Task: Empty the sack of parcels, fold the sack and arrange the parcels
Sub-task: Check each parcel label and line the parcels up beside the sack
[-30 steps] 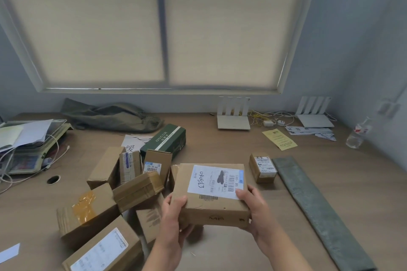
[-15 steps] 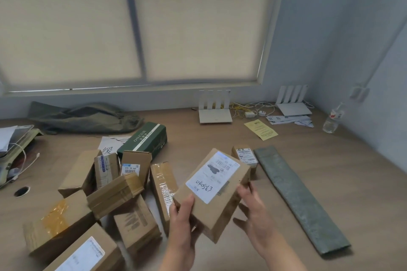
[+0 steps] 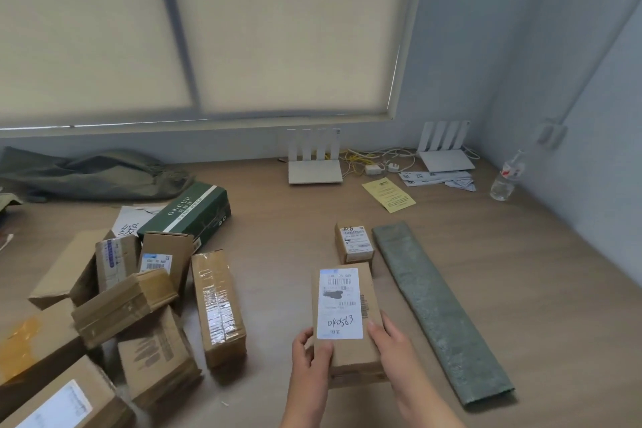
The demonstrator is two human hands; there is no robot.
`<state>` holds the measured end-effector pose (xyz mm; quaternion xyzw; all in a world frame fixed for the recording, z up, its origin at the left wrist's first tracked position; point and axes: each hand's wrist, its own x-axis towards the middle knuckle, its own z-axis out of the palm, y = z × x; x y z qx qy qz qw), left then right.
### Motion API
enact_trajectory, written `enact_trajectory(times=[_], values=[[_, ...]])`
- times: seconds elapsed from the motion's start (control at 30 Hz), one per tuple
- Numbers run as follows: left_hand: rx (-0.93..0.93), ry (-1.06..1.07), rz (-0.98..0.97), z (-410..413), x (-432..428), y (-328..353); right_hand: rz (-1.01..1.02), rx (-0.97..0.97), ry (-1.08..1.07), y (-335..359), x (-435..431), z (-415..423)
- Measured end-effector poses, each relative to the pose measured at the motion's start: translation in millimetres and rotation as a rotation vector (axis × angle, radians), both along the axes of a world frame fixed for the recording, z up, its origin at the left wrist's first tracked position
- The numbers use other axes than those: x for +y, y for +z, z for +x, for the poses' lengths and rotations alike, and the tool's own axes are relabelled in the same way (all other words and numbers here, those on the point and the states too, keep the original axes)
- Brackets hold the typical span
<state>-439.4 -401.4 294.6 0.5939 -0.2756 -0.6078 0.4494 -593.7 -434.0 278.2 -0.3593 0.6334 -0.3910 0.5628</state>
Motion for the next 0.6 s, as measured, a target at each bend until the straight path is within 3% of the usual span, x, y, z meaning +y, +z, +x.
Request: enact_trajectory(times=[0.3,0.6], values=[[-0.116,-0.186,0.013,-51,-28,-61,0.037,0.099,-0.045,-35,-32,-41],[-0.243,-0.144,0.023,-80,-64,-87,0.115,0.06,-0.033,-83,-65,-71]])
